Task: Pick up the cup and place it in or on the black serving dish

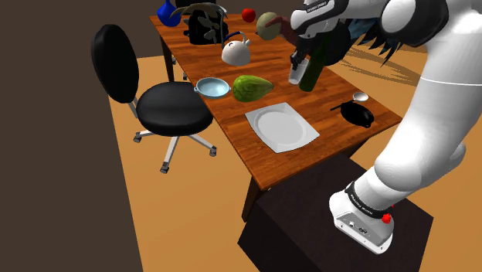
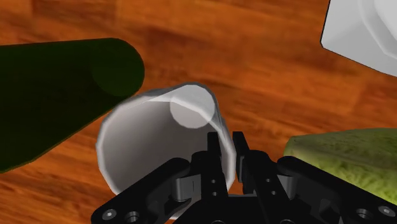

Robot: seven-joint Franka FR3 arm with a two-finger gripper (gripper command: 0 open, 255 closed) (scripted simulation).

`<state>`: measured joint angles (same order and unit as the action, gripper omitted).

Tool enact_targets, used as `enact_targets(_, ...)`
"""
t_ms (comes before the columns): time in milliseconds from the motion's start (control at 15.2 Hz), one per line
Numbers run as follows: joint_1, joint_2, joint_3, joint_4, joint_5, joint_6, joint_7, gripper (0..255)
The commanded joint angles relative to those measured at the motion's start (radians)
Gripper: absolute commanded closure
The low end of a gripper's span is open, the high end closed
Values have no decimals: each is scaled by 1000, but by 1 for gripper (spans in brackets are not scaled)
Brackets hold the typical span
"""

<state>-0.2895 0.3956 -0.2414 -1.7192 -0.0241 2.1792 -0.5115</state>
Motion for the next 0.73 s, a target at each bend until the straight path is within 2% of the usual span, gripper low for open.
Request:
enact_targets(0,1,-10,-1,13,-2,-22,-1,255)
enact_targets(594,3,-49,-5,80,-8,-128,-5,255)
enact_targets(660,-2,-80,-11,39,-13,-116,-16,255)
